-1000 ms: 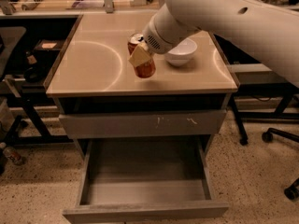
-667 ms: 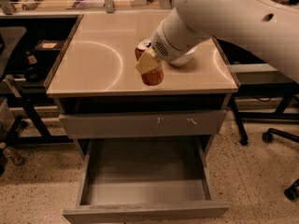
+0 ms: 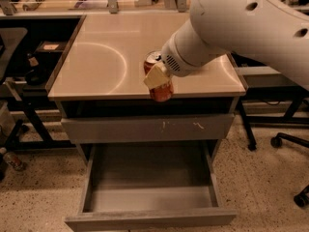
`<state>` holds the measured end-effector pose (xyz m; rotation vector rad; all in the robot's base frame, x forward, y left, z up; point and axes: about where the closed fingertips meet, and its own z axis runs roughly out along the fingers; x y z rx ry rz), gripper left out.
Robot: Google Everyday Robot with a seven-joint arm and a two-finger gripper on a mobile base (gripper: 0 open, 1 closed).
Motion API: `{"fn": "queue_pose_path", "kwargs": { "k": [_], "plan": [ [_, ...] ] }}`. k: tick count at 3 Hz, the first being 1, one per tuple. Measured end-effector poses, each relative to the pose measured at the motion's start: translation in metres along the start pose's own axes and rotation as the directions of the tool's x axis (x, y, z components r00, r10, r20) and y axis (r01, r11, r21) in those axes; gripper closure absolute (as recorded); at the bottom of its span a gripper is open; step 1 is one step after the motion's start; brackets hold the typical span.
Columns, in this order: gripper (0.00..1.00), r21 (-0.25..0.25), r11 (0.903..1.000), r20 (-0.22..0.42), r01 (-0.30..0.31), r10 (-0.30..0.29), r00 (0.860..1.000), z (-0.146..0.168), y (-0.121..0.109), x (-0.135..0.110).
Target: Place coke can into middle drawer
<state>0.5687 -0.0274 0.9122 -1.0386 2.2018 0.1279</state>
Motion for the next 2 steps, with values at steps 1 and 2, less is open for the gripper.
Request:
{"fn": "queue_pose_path", "kwargs": {
  "k": [1, 2],
  "plan": [
    [1.0, -0.006, 0.9996, -0.043, -0.027, 0.027, 0.999, -0.007, 0.016, 0.029],
    [1.0, -0.017, 0.9963, -0.094, -0.085, 0.083, 0.992, 0.002, 0.038, 0.077]
  ]
}}
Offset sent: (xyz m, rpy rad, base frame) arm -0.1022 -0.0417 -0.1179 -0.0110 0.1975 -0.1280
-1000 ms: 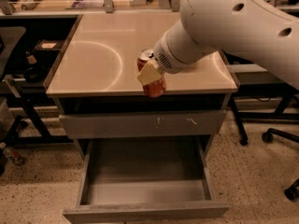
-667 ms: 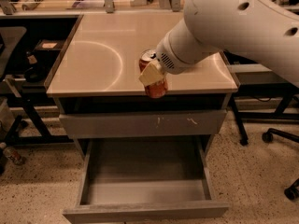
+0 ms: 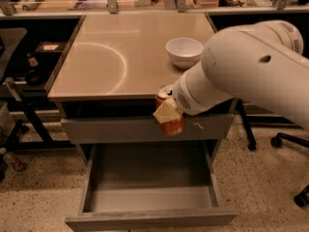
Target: Place coke can into middle drawer
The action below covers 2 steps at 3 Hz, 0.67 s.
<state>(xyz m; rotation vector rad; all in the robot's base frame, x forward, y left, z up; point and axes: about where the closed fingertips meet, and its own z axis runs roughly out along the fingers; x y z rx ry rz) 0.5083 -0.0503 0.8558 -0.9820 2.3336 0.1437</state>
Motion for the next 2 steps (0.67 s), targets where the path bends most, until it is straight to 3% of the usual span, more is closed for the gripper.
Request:
{"fn": "queue_pose_path", "kwargs": {
  "k": [1, 2],
  "plan": [
    [1.0, -0.022, 0.9982, -0.06, -0.055, 0.054, 0.997, 0.0263, 0.015, 0.0502],
    [1.0, -0.022, 0.9982, -0.06, -0.055, 0.054, 0.997, 0.0263, 0.015, 0.0502]
  ]
}}
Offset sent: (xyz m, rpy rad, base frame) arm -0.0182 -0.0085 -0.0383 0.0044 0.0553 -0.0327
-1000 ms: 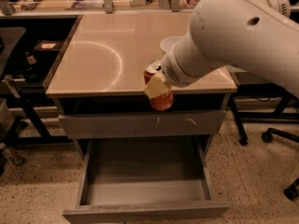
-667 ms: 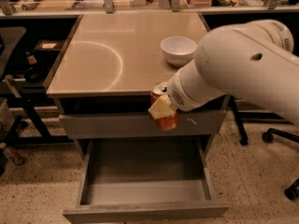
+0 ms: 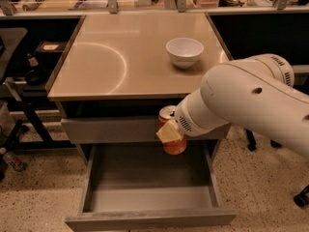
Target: Place coke can into middle drawer
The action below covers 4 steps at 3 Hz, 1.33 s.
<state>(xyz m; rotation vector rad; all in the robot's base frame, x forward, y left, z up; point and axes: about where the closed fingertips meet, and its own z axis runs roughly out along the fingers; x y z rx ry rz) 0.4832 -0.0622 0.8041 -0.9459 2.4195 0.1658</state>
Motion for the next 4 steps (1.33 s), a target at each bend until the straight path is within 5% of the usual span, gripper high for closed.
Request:
{"fn": "queue_pose_path", "kwargs": {
  "k": [2, 3, 4],
  "plan": [
    [1.0, -0.005, 0.9966, 0.041, -0.082, 0.082, 0.996, 0.059, 0.027, 0.03],
    [1.0, -0.019, 0.9872, 0.082, -0.159, 0.16, 0.984, 0.088, 0.036, 0.041],
    [1.0, -0.019, 0.9872, 0.082, -0.159, 0.16, 0.984, 0.088, 0.036, 0.041]
  ]
}}
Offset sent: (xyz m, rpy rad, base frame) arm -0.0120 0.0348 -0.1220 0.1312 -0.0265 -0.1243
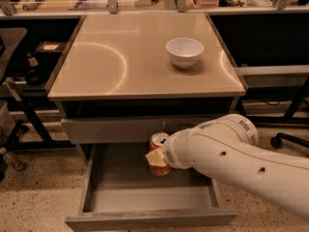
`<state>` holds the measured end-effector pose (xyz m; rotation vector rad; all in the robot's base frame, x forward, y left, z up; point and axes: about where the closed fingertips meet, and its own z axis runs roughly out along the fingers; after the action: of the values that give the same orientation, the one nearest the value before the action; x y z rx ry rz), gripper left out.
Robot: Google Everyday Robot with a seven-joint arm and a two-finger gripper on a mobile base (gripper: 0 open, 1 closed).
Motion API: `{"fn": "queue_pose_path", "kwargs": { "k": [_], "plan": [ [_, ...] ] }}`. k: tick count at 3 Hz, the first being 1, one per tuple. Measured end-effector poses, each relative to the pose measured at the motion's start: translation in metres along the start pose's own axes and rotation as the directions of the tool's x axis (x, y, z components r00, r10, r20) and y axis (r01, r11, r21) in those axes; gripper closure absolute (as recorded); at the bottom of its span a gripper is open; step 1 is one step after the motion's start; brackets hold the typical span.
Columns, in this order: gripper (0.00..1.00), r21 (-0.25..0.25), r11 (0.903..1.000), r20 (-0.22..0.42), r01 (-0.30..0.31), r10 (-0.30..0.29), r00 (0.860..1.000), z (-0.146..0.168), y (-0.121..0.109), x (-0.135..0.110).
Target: Place coke can into middle drawer
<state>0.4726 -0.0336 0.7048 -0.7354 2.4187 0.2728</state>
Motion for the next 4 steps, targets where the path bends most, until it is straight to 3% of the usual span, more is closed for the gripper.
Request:
{"fn": "queue_pose_path", "kwargs": {
  "k": [2, 3, 4],
  "plan": [
    [1.0, -0.003, 0.9967, -0.018, -0.081, 0.081, 0.997, 0.05, -0.007, 0.043],
    [1.0, 0.019, 0.9923, -0.006, -0.123, 0.123, 0.992, 0.069, -0.029, 0.053],
    [1.0, 0.014, 0.979, -0.011, -0.203, 0.203, 0.979, 0.092, -0.041, 0.062]
  ]
}}
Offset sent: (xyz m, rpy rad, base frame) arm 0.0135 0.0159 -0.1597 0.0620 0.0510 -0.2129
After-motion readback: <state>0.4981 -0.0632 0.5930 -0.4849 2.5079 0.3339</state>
